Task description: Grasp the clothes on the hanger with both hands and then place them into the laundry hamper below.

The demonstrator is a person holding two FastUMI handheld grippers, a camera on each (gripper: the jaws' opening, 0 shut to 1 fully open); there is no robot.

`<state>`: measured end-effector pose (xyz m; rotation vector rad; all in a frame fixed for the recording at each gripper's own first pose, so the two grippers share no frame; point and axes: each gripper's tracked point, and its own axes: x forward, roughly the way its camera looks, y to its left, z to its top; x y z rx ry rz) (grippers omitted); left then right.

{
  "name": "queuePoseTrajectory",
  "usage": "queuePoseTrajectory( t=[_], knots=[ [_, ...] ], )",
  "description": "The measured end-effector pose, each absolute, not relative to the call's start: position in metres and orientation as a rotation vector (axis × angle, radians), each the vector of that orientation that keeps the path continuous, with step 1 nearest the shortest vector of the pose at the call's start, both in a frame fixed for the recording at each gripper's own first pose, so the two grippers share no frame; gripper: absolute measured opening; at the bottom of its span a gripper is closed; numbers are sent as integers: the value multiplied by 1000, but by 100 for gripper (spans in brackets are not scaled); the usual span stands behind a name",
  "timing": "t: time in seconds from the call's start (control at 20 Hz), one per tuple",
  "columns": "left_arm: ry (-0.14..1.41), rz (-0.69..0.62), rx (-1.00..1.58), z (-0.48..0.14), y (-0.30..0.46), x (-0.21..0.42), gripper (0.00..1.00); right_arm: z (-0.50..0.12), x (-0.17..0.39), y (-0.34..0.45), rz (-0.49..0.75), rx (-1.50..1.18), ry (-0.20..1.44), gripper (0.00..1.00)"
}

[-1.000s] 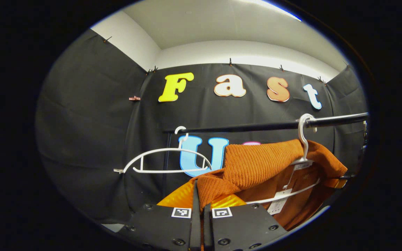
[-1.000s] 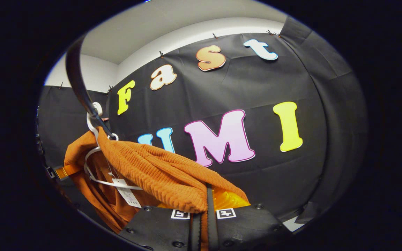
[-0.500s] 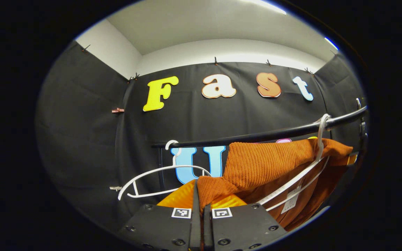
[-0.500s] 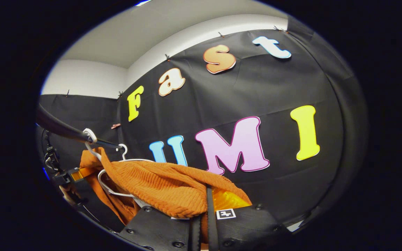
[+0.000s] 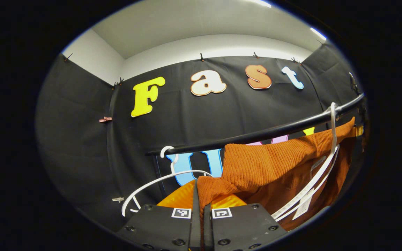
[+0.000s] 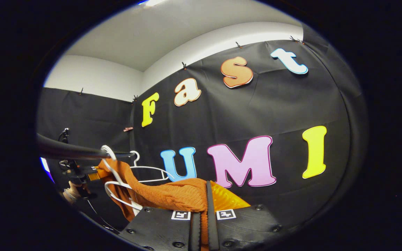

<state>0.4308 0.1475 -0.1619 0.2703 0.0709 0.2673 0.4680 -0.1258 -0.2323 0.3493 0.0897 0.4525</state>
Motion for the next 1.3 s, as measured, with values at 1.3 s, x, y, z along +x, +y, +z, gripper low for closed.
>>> queuePoseTrajectory(
  t=[1.3],
  knots=[
    [396, 124, -233, -374, 56, 339, 7, -445, 395, -145, 277, 423, 540, 13]
  ],
)
